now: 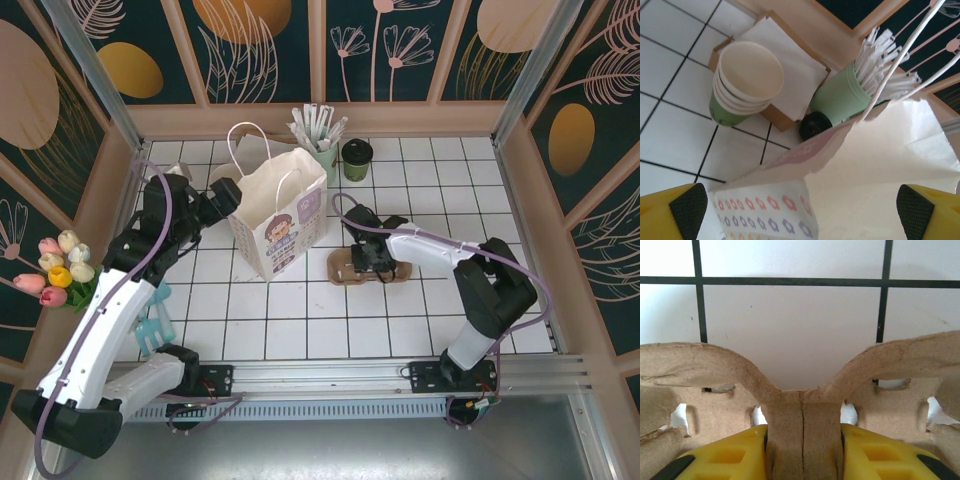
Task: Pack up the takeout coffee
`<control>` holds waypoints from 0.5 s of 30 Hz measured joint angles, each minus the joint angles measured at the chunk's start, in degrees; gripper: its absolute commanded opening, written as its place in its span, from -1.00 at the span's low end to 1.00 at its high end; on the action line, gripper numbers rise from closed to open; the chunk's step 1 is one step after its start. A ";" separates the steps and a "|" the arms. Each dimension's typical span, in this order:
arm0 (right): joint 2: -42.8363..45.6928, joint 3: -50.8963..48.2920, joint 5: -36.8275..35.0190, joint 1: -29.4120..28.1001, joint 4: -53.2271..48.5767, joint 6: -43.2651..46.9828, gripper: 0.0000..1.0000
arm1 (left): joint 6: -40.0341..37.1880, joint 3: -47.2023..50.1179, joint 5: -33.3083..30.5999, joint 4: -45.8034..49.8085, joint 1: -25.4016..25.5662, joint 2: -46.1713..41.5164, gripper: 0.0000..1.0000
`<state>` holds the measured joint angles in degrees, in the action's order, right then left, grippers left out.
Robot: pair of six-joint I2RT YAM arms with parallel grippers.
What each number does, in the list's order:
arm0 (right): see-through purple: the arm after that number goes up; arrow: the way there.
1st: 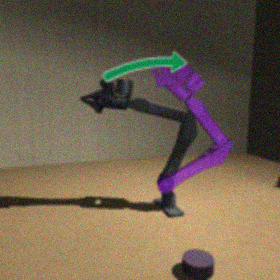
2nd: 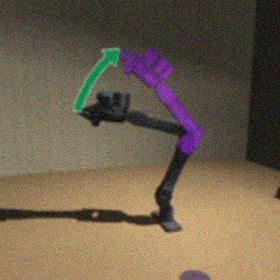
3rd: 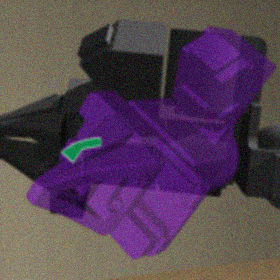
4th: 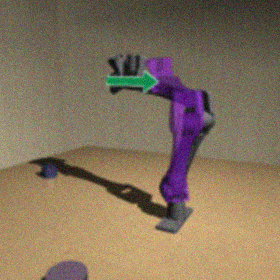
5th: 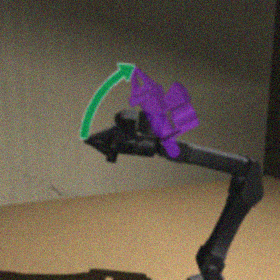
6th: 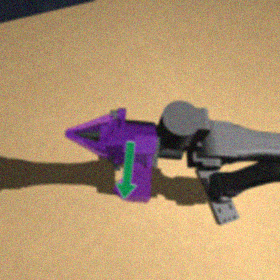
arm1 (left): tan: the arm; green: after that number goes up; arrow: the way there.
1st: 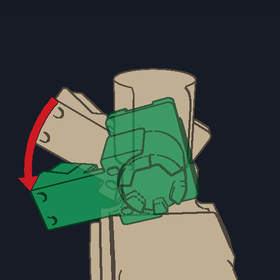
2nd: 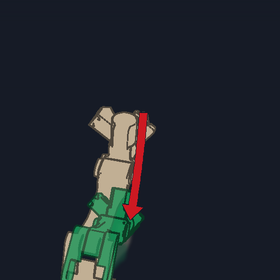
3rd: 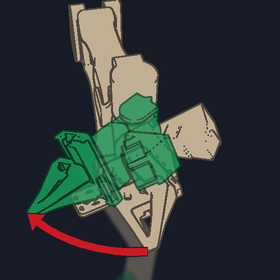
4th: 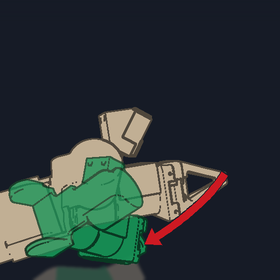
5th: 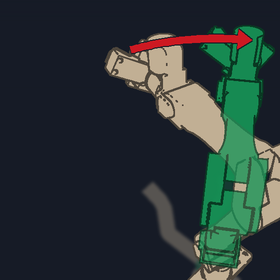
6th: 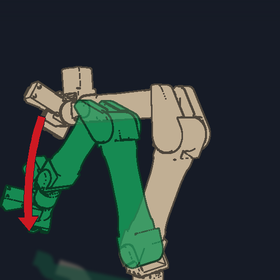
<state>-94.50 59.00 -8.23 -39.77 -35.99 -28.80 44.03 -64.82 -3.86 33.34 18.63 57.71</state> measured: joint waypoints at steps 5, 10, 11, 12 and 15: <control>3.43 1.95 -1.42 0.87 -3.04 1.53 -0.33 | -4.44 -4.96 -2.80 -1.22 -0.98 3.96 0.97; 8.70 5.77 -1.18 6.08 -4.98 3.54 -0.35 | -12.11 -9.86 -0.74 -3.67 -1.62 10.10 0.89; 9.92 6.38 -1.18 7.48 -5.03 4.02 -0.35 | -13.99 -10.88 0.28 -4.09 -1.62 11.61 0.87; 10.86 6.78 -0.96 8.61 -5.01 4.35 -0.35 | -15.50 -11.65 1.18 -4.31 -1.62 12.74 0.85; 13.55 7.39 -0.76 11.47 -5.01 4.83 -0.35 | -20.20 -13.77 4.48 -4.90 -1.62 16.24 0.80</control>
<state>-80.95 66.39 -8.99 -28.29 -40.99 -23.97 23.83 -78.59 0.62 28.45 17.02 73.95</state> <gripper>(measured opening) 0.330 0.918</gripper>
